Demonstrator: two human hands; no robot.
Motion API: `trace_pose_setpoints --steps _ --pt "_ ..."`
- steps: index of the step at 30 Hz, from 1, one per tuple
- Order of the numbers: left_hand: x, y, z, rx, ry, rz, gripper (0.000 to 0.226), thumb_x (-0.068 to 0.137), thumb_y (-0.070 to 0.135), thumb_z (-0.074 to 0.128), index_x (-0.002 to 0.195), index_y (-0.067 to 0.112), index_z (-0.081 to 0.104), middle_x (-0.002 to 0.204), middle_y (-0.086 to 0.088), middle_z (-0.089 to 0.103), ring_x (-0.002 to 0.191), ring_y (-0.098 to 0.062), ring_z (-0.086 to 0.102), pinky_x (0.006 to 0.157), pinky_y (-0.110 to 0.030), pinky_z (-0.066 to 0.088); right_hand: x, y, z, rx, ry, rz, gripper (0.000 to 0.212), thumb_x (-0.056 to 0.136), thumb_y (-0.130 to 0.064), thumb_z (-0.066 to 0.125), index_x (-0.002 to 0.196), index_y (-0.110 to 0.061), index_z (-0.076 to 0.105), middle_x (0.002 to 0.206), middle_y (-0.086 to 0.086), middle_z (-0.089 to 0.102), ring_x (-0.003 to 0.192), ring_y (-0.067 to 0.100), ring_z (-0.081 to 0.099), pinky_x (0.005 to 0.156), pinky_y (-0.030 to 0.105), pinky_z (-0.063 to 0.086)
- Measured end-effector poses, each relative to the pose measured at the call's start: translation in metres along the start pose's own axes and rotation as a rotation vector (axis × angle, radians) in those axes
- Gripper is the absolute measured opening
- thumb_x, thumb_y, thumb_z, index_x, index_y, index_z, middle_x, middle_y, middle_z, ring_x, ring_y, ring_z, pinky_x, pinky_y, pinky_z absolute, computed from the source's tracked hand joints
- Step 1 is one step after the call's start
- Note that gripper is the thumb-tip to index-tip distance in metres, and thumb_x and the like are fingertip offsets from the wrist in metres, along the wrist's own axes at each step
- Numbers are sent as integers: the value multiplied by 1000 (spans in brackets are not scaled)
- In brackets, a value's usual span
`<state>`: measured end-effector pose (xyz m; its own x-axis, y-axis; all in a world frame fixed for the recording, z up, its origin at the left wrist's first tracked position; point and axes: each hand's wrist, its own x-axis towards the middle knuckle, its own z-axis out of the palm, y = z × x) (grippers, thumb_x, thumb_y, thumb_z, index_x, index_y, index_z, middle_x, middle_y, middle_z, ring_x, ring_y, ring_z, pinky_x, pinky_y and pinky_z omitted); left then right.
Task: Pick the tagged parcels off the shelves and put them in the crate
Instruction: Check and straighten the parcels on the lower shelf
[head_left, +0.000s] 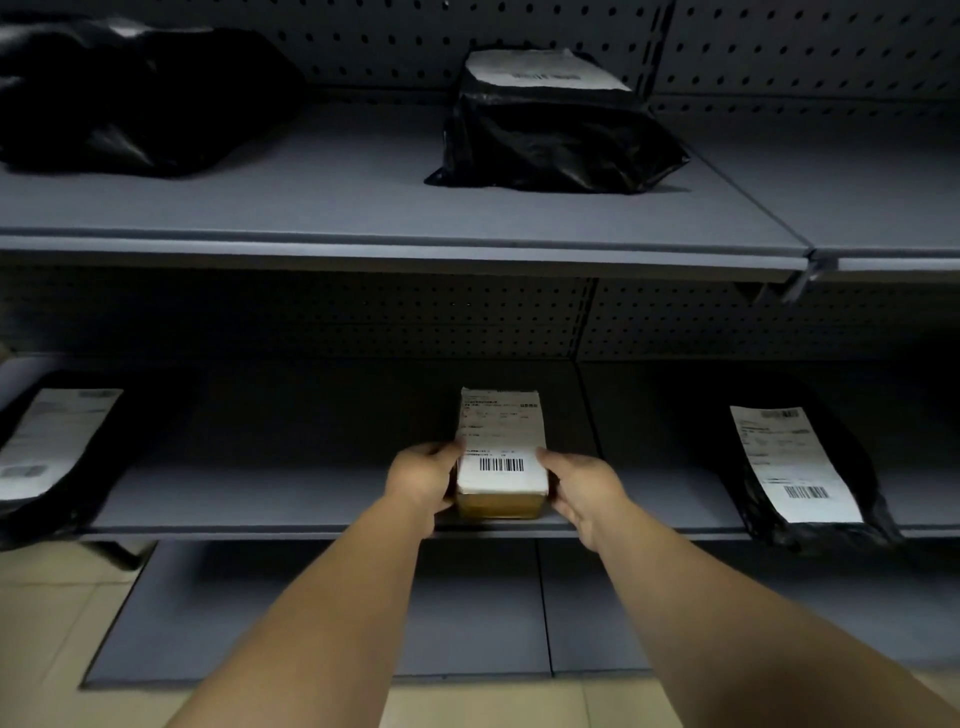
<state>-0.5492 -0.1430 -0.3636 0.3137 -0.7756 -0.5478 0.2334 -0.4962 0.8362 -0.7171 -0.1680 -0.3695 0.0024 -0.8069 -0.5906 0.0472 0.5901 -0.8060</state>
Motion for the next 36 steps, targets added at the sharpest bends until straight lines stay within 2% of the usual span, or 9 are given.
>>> trace_pose_setpoints --steps 3,5,8,11,14,16,22,29,36 --pt "1 1 2 9 10 -15 27 91 27 60 113 13 56 88 -1 62 80 -17 58 59 -31 48 -1 -2 0 -25 -9 -2 10 89 -25 63 93 -16 61 92 4 67 87 18 63 80 31 51" --pt "0 2 3 125 76 24 29 92 32 56 111 11 59 88 -3 63 85 -22 59 73 -36 51 -4 -5 0 -103 24 -45 16 91 -30 59 100 -17 60 86 0 64 79 14 59 72 28 47" --pt "-7 6 3 477 225 205 35 93 39 49 115 14 61 98 -6 64 87 -22 56 73 -32 45 -9 -10 -2 -469 202 -207 37 92 -39 53 118 -14 60 104 6 65 90 20 58 72 27 41" --pt "-23 15 0 750 276 400 38 93 39 48 125 19 57 117 -9 59 100 -26 57 79 -33 48 -21 -14 -8 -843 352 -389 39 93 -38 50 124 -16 58 122 9 60 108 25 56 76 26 43" --pt "-43 22 2 1176 315 662 34 93 40 46 117 22 60 112 -4 61 99 -22 57 82 -33 47 -38 -16 -14 -1116 454 -616 32 91 -32 54 118 -18 63 117 7 60 108 24 53 78 30 46" --pt "-57 26 5 1302 305 764 32 93 44 43 108 24 61 107 1 62 98 -18 56 85 -32 44 -50 -19 -18 -1155 473 -698 29 89 -30 56 114 -19 65 113 5 61 106 22 54 79 30 46" --pt "-87 21 23 1464 199 885 34 93 45 40 108 24 61 113 2 60 107 -17 53 101 -33 34 -78 -21 -39 -1230 493 -746 31 91 -30 53 119 -19 61 117 1 60 110 17 53 87 29 44" --pt "-119 8 67 1464 180 912 35 95 43 38 108 21 61 111 0 61 105 -18 54 93 -32 38 -101 -18 -93 -1173 506 -741 34 92 -29 52 123 -17 58 121 1 57 114 18 50 92 29 43" --pt "-165 -23 154 1413 196 907 32 95 43 39 97 21 63 102 2 63 97 -18 56 89 -31 40 -121 -18 -200 -1154 536 -722 32 92 -29 54 121 -17 60 119 1 59 115 18 49 91 30 44"
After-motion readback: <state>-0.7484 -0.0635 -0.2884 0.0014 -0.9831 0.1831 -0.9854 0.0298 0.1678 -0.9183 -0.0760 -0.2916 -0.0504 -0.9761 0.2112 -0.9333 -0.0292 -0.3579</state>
